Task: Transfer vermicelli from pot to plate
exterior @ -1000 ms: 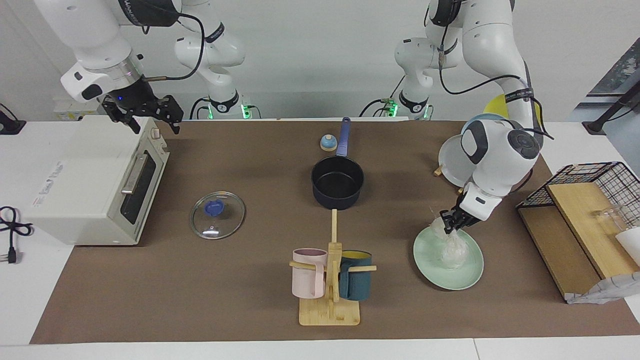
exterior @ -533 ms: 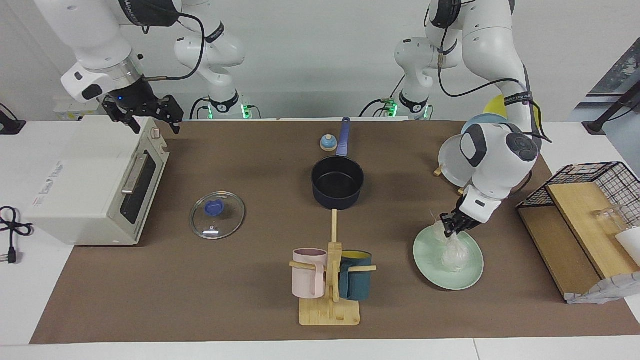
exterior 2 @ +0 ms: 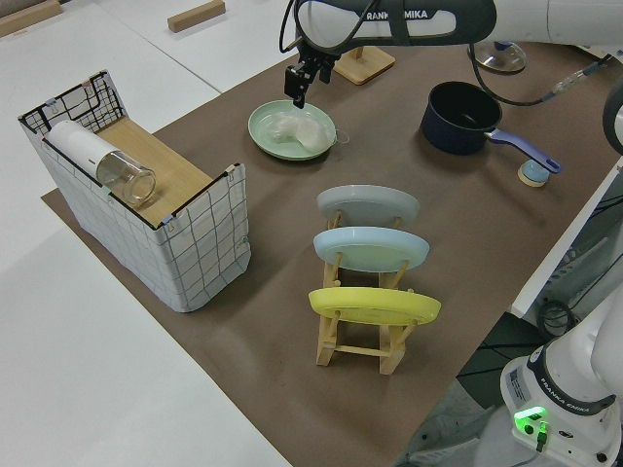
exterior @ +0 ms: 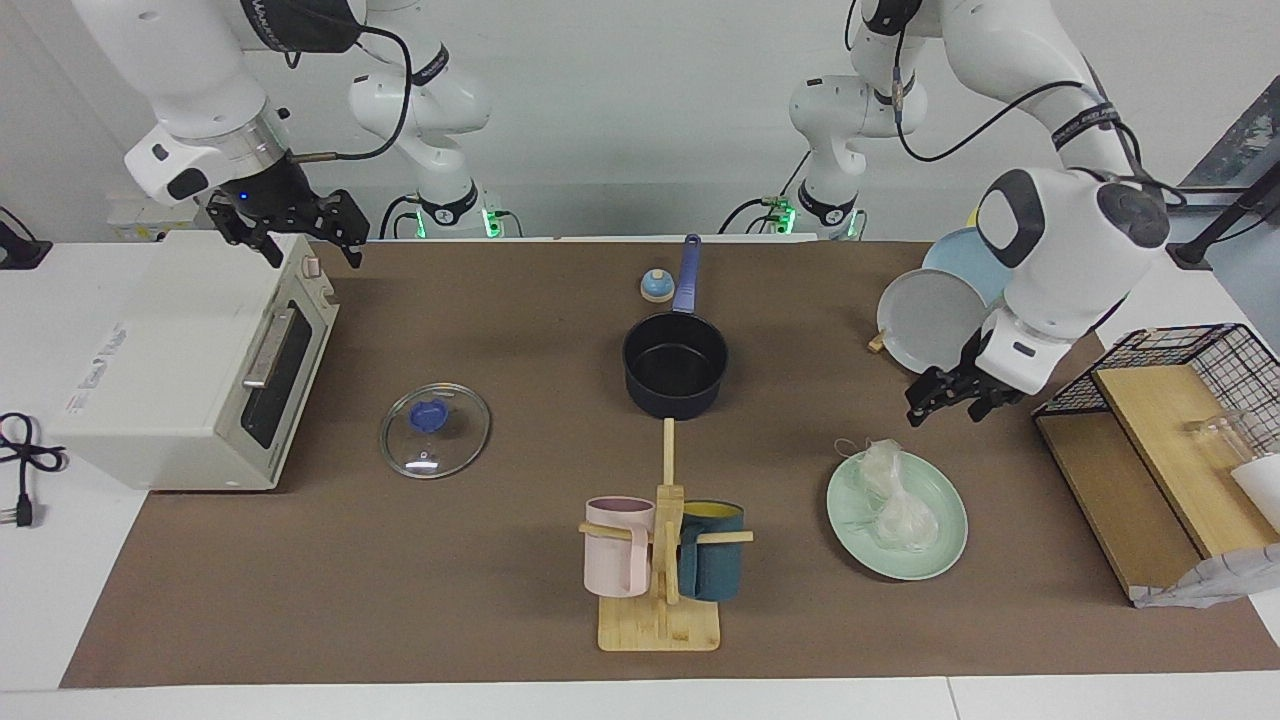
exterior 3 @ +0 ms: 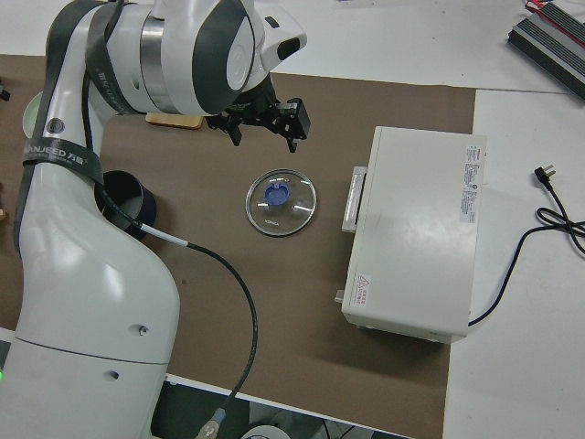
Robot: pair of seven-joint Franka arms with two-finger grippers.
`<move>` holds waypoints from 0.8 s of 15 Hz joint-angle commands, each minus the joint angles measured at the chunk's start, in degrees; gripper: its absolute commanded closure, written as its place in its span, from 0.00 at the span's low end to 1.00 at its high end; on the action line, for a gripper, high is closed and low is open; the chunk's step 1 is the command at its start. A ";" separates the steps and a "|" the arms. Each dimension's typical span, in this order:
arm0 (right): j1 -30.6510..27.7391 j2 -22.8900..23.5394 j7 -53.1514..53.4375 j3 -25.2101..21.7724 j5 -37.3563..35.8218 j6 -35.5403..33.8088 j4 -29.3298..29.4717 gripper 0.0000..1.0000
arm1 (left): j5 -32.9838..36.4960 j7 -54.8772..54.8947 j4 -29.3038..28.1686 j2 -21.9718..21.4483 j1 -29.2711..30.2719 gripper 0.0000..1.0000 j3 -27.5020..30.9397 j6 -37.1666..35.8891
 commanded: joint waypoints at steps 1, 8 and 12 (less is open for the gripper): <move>-0.25 -0.68 0.74 0.62 -0.56 0.28 -0.17 0.00 | 2.15 -0.86 -1.55 -7.99 0.08 0.00 1.22 -7.26; -0.08 -2.08 0.83 0.80 -0.56 -0.16 -1.23 0.00 | 4.61 -0.77 -7.51 -19.25 -0.27 0.00 1.05 -18.72; -0.25 -2.18 0.83 0.80 -0.38 0.36 -1.32 0.00 | 6.37 -0.77 -7.65 -18.58 -3.07 0.00 1.39 -17.31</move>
